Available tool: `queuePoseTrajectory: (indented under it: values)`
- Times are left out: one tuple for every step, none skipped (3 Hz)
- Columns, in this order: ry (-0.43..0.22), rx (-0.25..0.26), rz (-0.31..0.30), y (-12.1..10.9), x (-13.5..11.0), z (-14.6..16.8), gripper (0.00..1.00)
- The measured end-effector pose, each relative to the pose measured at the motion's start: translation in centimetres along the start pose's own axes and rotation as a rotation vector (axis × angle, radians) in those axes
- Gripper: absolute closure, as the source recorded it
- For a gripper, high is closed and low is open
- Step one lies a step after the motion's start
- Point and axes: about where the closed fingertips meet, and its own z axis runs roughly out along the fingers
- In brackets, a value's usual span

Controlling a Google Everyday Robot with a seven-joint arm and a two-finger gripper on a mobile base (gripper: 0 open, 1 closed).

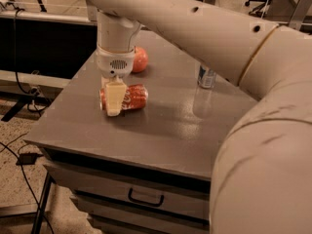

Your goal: Knock coke can over

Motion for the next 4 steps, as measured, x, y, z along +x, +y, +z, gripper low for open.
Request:
queuePoseTrajectory:
  values:
    - [-0.010,-0.008,-0.009,-0.1,-0.4,0.2,0.00]
    - [-0.037,0.023,-0.002,0.1,0.1,-0.4,0.00]
    - [-0.104,0.096,0.036,1.0,1.8,-2.2,0.00]
    - [-0.194,0.206,0.096,2.5,4.6,-5.3,0.00]
